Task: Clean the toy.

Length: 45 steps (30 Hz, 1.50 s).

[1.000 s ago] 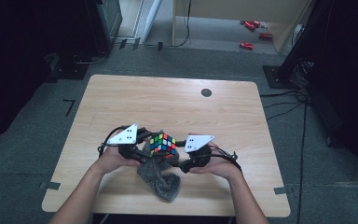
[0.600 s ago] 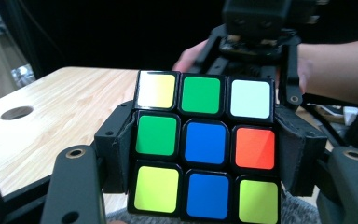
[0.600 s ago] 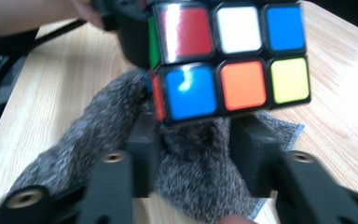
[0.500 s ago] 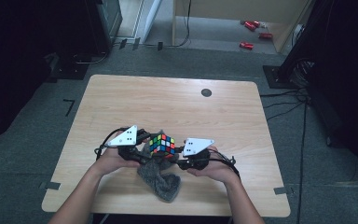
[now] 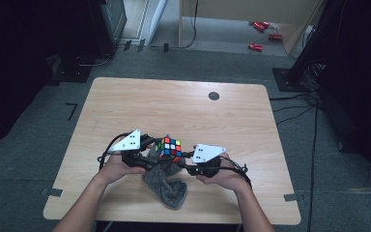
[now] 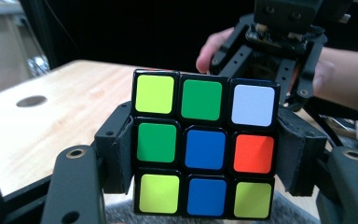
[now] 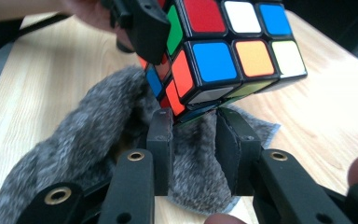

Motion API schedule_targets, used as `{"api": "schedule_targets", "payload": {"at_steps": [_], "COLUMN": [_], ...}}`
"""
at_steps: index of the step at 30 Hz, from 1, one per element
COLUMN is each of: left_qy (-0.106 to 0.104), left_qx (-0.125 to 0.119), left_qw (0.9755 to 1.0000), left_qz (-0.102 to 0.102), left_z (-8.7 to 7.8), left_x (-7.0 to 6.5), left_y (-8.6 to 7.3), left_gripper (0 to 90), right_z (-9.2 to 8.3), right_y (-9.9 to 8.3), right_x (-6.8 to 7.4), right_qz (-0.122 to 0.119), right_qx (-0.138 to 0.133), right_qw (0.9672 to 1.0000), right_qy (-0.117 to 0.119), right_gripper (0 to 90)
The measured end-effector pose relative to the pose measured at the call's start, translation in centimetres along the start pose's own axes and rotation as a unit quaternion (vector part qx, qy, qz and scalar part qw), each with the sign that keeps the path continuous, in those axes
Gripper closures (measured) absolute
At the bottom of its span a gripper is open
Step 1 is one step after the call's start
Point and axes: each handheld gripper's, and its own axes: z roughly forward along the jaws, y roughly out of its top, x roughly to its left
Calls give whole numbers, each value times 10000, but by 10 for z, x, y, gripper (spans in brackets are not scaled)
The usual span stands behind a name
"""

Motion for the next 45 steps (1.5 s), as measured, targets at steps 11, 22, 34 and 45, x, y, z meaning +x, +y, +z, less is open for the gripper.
{"api": "schedule_targets", "payload": {"at_steps": [11, 22, 34, 45], "left_qy": [-232, -48, 126, 369], "left_qx": [-219, -364, -30, 252], "left_qw": [9993, 9978, 9987, 9986], "left_qz": [-204, -544, -487, -292], "left_z": [3, -3, -1, 1], "left_x": [-2, 5, 2, -2], "left_y": [-3, -6, -6, -3], "left_gripper": [352, 351, 348, 349], "right_z": [31, 31, 21, 24], "right_y": [-7, -4, -6, -4], "right_x": [10, 20, 20, 24], "right_qz": [629, 477, 83, 141], "right_qx": [176, -93, -86, -16], "right_qw": [9972, 9925, 9896, 9868], "right_qy": [-352, -1122, -1435, -1616], "right_gripper": [389, 583, 643, 675]}}
